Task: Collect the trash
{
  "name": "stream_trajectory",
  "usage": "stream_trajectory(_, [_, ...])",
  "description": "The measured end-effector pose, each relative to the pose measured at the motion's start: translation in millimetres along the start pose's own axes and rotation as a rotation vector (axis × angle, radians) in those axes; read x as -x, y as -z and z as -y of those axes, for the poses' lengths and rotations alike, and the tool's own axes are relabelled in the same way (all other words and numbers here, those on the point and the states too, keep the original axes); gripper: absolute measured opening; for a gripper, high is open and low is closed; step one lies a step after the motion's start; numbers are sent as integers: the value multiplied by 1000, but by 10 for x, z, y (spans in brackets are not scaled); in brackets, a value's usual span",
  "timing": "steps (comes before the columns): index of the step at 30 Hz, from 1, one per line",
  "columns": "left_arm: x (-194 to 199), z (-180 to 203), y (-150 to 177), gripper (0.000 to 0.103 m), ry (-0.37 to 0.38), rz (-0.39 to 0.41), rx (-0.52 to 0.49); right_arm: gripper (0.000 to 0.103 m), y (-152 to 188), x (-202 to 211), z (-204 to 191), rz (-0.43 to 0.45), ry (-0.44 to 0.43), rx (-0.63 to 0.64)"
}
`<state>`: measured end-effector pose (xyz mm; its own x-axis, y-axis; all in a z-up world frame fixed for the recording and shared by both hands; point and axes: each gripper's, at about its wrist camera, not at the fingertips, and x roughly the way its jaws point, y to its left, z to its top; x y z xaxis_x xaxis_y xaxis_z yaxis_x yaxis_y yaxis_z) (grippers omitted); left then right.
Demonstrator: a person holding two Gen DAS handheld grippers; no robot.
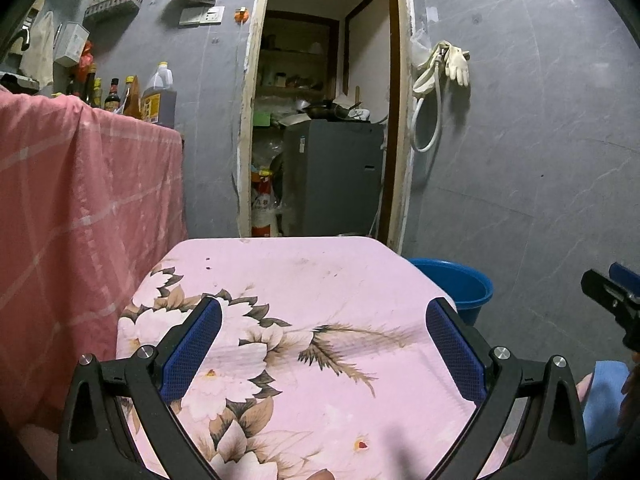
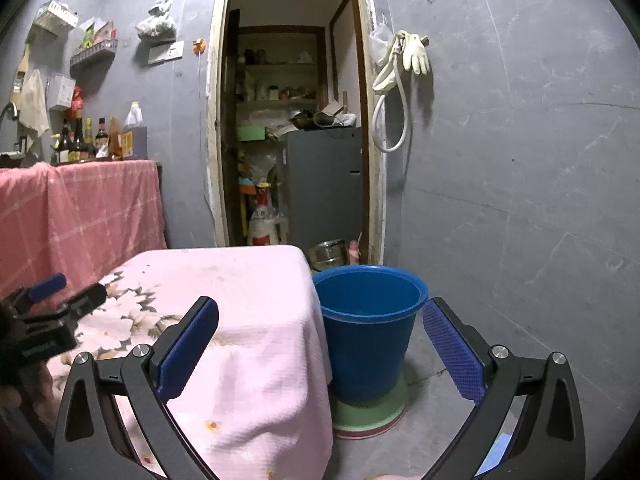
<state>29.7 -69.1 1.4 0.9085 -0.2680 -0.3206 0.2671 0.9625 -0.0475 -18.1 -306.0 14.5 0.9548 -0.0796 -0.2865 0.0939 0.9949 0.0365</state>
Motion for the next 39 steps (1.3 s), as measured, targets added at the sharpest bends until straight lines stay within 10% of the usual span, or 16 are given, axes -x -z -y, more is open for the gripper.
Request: stream_trajectory(39, [-31, -121, 75, 100, -11, -17, 4, 103, 87, -95, 63, -43, -3, -7])
